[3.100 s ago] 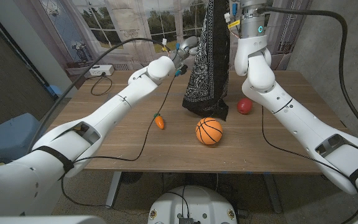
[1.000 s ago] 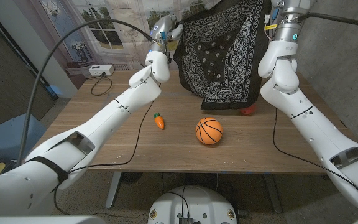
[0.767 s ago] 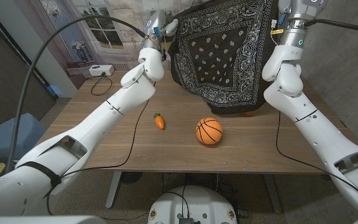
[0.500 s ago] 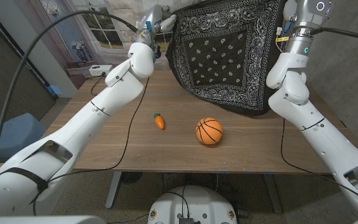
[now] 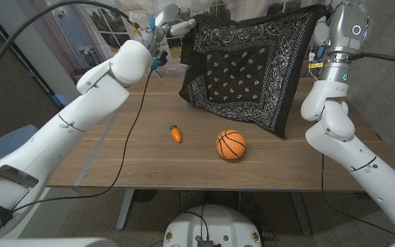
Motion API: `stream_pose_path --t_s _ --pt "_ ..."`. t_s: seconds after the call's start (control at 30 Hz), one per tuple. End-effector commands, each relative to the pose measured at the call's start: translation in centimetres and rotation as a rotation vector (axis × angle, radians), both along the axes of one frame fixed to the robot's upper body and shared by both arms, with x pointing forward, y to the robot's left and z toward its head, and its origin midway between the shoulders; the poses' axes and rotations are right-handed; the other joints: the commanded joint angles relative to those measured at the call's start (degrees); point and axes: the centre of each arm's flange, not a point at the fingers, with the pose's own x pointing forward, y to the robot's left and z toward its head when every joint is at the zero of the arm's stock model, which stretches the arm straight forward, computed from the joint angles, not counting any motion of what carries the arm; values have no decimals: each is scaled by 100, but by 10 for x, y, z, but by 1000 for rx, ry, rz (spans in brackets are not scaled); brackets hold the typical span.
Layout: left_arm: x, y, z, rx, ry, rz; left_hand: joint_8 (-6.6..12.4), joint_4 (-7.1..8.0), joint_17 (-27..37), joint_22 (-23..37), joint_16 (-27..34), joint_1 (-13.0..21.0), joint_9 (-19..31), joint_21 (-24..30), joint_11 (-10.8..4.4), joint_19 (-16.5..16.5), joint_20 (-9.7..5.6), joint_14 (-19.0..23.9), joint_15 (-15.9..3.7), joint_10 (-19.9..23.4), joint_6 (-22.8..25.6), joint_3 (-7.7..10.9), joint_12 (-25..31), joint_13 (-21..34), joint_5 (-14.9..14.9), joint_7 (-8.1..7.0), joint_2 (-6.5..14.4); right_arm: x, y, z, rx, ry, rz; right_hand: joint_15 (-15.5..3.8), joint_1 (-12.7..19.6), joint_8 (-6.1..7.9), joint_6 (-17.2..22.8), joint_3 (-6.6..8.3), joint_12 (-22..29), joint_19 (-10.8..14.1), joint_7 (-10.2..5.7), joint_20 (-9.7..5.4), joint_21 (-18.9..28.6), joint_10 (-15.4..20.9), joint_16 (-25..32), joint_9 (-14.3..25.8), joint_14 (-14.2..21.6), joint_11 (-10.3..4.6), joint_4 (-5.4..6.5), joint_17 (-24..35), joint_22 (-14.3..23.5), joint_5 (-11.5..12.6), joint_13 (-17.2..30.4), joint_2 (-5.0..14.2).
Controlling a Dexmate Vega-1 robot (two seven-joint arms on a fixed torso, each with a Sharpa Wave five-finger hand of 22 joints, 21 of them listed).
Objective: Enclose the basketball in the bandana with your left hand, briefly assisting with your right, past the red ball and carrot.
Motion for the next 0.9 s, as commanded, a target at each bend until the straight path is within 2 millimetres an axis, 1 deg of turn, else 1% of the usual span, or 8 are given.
stream_pose_path --t_s 0.03,0.07,0.3,0.47,0.63,0.67,0.83,0.9 --pt "-25 -18 -12 166 83 -161 33 -3 25 6 -12 16 -25 -13 -3 -56 5 -62 -26 -48 17 58 -22 34 -16 45 54 -15 -12 -40 51 13 5 -498 94 706 7 10 -15 -14 -69 -143 65 21 -13 37 -20 -52 28 27 16 29 13 55" --pt "-25 -20 -12 185 89 -187 41 -6 28 4 -15 17 -39 -11 32 -63 11 -72 -24 -86 26 68 -37 41 -25 57 51 -18 -13 -44 62 6 14 -498 94 707 10 9 -8 -17 -60 -141 69 12 -16 33 -22 -53 30 27 14 29 32 56" --pt "-36 -32 -12 276 129 -279 59 -18 46 -3 -42 22 -107 -22 20 -150 19 -175 23 -142 24 119 -61 71 -69 86 51 -38 -19 -71 57 35 29 -500 94 706 -9 6 -14 -36 -77 -139 93 18 -35 26 -30 -49 38 26 0 30 26 55" --pt "-40 -36 -8 354 144 -282 82 -26 56 -7 -41 23 -126 -20 32 -179 30 -200 37 -142 13 149 -63 88 -98 120 48 -47 -20 -86 62 159 49 -492 83 714 -15 -5 -52 -55 -86 -143 116 -35 -71 25 -75 -37 53 21 -14 29 5 44" --pt "-37 -40 -4 436 193 -326 101 -28 66 -11 -42 19 -136 -17 40 -201 33 -227 48 -151 -5 172 -68 102 -123 132 47 -58 -22 -91 37 341 108 -493 76 713 -34 -11 -85 -90 -99 -136 128 -38 -109 25 -119 -30 66 13 -27 31 -44 43" --pt "-36 -42 -3 450 203 -337 112 -28 69 -12 -41 18 -129 -16 57 -208 34 -230 51 -152 -12 179 -69 106 -130 121 48 -58 -20 -94 45 308 96 -492 74 715 -33 -13 -95 -105 -97 -122 127 -47 -117 25 -130 -38 68 11 -29 31 -55 41" --pt "-30 -49 -1 532 254 -384 152 -35 81 -18 -46 18 -134 -10 57 -234 33 -274 58 -144 -21 220 -69 125 -165 189 56 -65 -16 -93 30 477 108 -486 51 712 -49 -23 -135 -158 -94 -103 132 -75 -169 20 -188 -2 97 -4 -43 34 -104 47" --pt "-29 -50 0 534 264 -411 174 -39 84 -20 -42 19 -117 -4 58 -233 37 -274 60 -148 -34 237 -71 132 -177 212 57 -66 -16 -95 27 472 109 -487 49 710 -55 -23 -139 -172 -88 -106 138 -87 -192 15 -211 -4 103 -10 -51 37 -104 49"
